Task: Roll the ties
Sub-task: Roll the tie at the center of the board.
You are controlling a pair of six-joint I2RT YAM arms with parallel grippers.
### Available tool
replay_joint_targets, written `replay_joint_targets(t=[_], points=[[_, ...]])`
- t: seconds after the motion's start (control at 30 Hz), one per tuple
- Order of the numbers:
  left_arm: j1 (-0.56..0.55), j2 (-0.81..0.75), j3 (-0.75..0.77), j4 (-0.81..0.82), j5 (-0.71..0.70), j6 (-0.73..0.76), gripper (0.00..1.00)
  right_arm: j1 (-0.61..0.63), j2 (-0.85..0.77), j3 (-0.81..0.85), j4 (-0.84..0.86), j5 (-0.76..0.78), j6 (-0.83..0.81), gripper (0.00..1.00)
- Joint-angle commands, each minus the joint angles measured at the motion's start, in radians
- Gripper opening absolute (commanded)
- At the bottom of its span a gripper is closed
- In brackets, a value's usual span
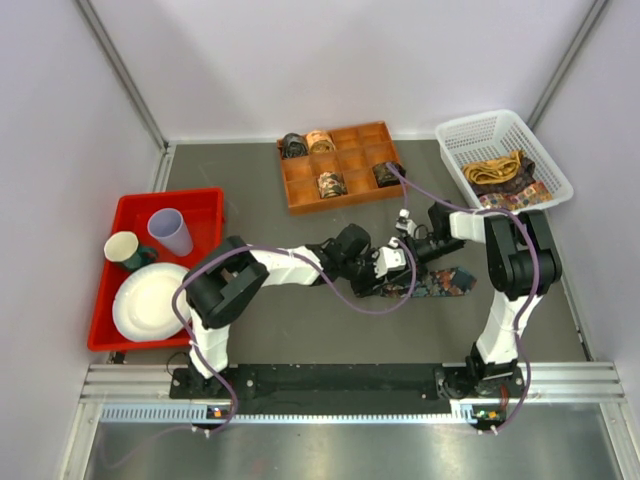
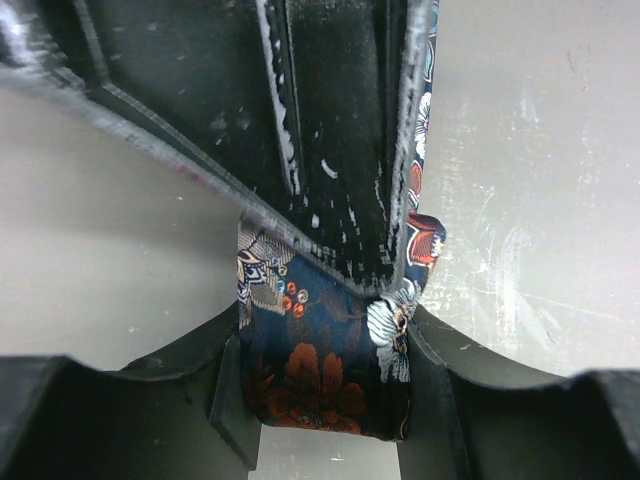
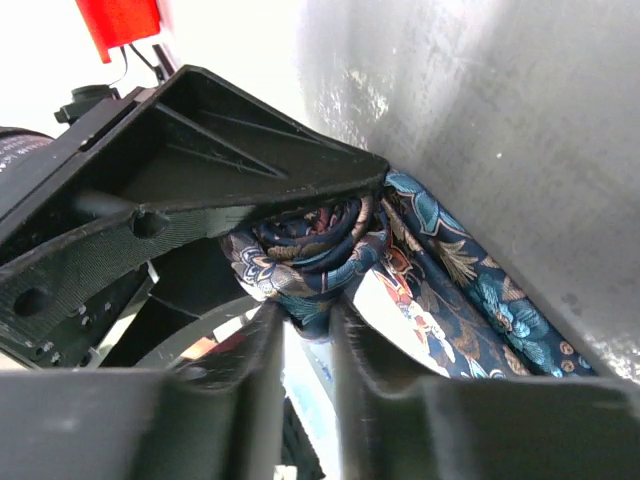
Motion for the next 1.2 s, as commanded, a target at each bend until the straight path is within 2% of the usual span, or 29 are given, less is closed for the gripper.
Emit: replay_joint_targets(t=[0.0,0.03,0.1,0.13,0.2,0.23,0.27,0.37,0.43,0.47,0.6,0.7,0.9,1.0,1.03,1.17], points=[[-0.015,0.093,-0.041,-0.24,-0.077,0.015,0.0,0.022,0.001,0.03,0.036,0.073,-0.015,0.07],[-0.015,0.085,-0.047,-0.232,-0.058,0.02,0.04,0.02,0.006,0.029,0.036,0.082,-0.018,0.0],[-0.012,0.076,-0.075,-0.199,-0.044,0.02,0.17,0.02,0.021,0.026,0.031,0.101,-0.024,0.0],[-0.008,0.058,-0.085,-0.142,-0.028,0.02,0.35,0.016,0.027,0.026,0.027,0.105,-0.031,0.0],[0.017,0.026,-0.153,-0.04,0.043,0.008,0.52,0.008,0.046,0.019,0.027,0.122,-0.035,0.0],[0.026,-0.002,-0.176,0.069,0.076,0.006,0.71,0.0,0.054,0.019,0.027,0.127,-0.037,0.0],[0.041,-0.011,-0.205,0.111,0.124,0.0,0.81,-0.004,0.06,0.019,0.022,0.127,-0.038,0.0],[0.066,-0.027,-0.237,0.307,0.211,-0.035,0.92,-0.026,0.093,0.024,0.01,0.136,-0.043,0.0],[0.078,-0.016,-0.26,0.428,0.242,-0.064,0.96,-0.038,0.115,0.029,0.005,0.135,-0.047,0.0],[0.086,-0.012,-0.286,0.57,0.258,-0.086,0.99,-0.052,0.12,0.03,-0.002,0.136,-0.049,0.0],[0.087,0.039,-0.314,0.841,0.327,-0.133,0.99,-0.072,0.15,0.038,-0.016,0.133,-0.063,0.0],[0.084,0.091,-0.299,0.959,0.342,-0.169,0.99,-0.081,0.167,0.047,-0.025,0.13,-0.067,0.0],[0.08,0.163,-0.222,0.981,0.348,-0.138,0.98,-0.081,0.185,0.067,-0.038,0.133,-0.074,0.0],[0.081,0.179,-0.187,0.954,0.365,-0.121,0.89,-0.081,0.193,0.07,-0.044,0.129,-0.074,0.0],[0.08,0.183,-0.177,0.934,0.371,-0.117,0.82,-0.082,0.195,0.07,-0.047,0.128,-0.075,0.0],[0.078,0.185,-0.185,0.898,0.396,-0.106,0.65,-0.086,0.195,0.075,-0.051,0.125,-0.078,0.0]])
